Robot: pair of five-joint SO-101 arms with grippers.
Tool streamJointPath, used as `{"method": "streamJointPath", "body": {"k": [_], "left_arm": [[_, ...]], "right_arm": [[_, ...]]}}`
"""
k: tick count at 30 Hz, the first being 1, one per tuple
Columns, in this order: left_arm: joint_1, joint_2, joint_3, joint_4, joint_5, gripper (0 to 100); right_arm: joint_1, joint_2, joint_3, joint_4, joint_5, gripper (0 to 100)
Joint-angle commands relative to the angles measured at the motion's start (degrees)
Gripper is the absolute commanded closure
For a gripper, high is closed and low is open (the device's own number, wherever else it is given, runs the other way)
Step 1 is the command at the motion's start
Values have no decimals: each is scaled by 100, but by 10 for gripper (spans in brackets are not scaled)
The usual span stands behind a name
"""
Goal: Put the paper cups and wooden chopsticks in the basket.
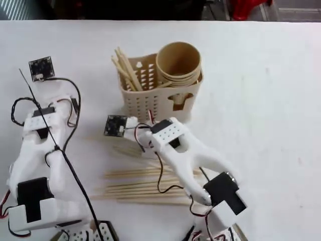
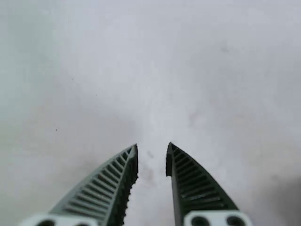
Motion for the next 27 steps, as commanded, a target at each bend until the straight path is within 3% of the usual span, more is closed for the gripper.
{"method": "streamJointPath", "body": {"k": [1, 5, 14, 21, 27], "left_arm": [[66, -66, -53, -114, -70, 883], [57, -75, -53, -114, -70, 883], [57, -75, -53, -114, -70, 883], [57, -66, -62, -123, -70, 881], [75, -66, -53, -123, -79, 881]], "right_arm": [[57, -57, 18, -163, 35, 853], [57, -57, 26, -154, 9, 988], [57, -655, 360, 242, -18, 982], [-66, -3160, 686, 1077, -633, 982], [-259, -5534, 290, 1156, -2066, 982]]}}
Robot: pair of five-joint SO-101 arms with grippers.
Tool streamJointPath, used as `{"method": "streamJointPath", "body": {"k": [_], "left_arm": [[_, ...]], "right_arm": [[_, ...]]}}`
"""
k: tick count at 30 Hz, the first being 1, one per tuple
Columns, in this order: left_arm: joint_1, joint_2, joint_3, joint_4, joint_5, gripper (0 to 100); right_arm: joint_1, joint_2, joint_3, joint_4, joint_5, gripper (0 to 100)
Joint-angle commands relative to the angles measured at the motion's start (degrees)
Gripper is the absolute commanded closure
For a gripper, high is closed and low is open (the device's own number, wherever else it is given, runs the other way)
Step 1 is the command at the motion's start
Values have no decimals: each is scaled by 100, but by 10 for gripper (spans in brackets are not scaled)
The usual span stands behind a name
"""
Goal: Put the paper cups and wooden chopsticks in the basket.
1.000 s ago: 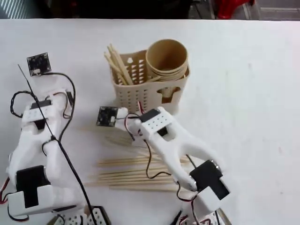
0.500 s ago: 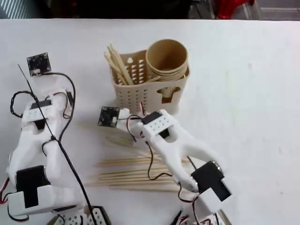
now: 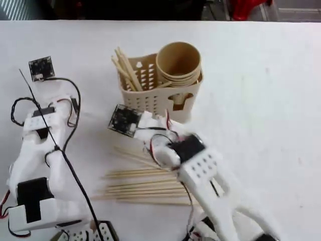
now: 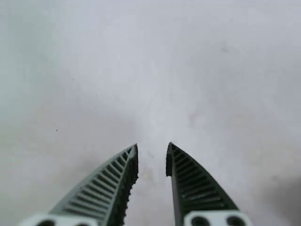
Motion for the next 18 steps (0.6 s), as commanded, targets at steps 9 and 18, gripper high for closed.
{"method": "streamJointPath", "body": {"k": [9, 18], "left_arm": [[75, -66, -53, -123, -79, 880], [75, -66, -53, -123, -79, 880]], "right_arm": [[-84, -2167, -835, -2343, -1064, 982], [365, -382, -888, -3574, -1582, 981]]}}
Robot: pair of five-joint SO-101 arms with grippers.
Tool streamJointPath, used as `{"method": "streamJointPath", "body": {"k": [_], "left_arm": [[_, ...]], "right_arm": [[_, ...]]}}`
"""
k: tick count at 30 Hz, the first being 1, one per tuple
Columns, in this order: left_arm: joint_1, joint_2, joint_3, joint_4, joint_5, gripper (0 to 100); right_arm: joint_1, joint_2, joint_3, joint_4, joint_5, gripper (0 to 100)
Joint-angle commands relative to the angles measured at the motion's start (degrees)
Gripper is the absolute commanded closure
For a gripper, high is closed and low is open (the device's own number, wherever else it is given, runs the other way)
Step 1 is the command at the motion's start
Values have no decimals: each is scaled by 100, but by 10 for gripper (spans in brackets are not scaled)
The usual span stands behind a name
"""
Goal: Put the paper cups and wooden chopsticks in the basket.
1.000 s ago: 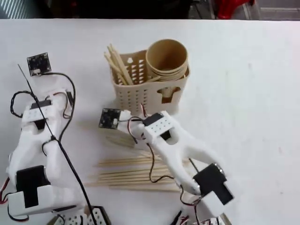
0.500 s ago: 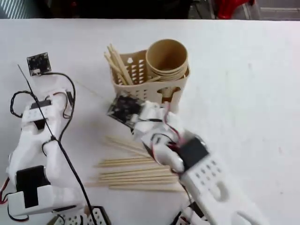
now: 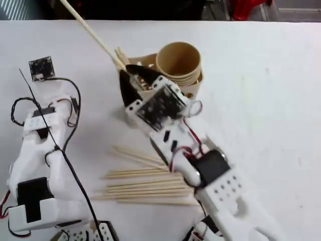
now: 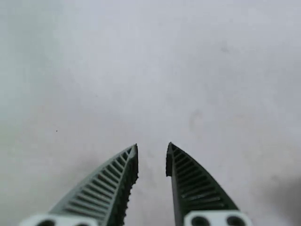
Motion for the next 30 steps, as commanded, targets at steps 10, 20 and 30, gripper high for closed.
{"method": "streamJointPath", "body": {"k": [10, 20, 30], "left_arm": [[84, -66, -70, -105, -62, 880], [84, -66, -62, -105, -62, 880], [84, -66, -62, -105, -62, 880]], "right_arm": [[1270, -945, -1248, 3275, -123, 982], [-857, -1411, -941, 6527, 1987, 981], [646, 945, 1538, 3354, 2426, 981]]}}
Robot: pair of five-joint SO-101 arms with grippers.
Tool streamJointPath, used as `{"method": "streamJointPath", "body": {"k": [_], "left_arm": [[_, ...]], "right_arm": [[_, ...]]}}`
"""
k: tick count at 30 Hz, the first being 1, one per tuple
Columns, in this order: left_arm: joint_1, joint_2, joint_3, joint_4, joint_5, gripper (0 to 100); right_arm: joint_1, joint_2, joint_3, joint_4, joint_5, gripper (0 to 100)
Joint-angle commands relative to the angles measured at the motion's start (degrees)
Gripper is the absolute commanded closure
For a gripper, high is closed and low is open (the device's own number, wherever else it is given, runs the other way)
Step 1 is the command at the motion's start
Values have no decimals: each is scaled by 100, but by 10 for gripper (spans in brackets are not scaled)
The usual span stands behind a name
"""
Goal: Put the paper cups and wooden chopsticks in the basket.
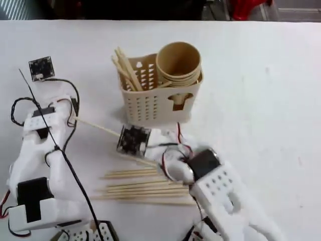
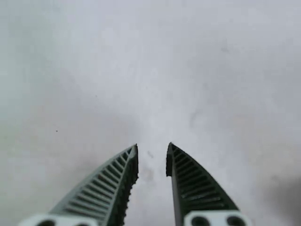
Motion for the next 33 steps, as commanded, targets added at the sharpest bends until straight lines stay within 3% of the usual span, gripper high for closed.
{"method": "streamJointPath", "body": {"k": [1, 10, 13, 17, 24, 29, 33], "left_arm": [[84, -66, -62, -105, -62, 880], [84, -66, -70, -105, -62, 880], [84, -66, -79, -105, -62, 880], [84, -66, -79, -105, -62, 880], [84, -66, -70, -105, -62, 880], [84, -66, -88, -105, -62, 880], [84, -66, -62, -105, -62, 880]], "right_arm": [[549, 1095, 360, -1279, 88, 981], [620, 2949, 176, -2105, 44, 981], [646, 3011, -26, -1596, 44, 974], [637, 2976, -431, -822, 44, 877], [382, 2967, -1178, -514, 26, 825], [-576, 3029, -1222, -1033, -273, 825], [-637, 3116, -1055, -1851, -580, 825]]}}
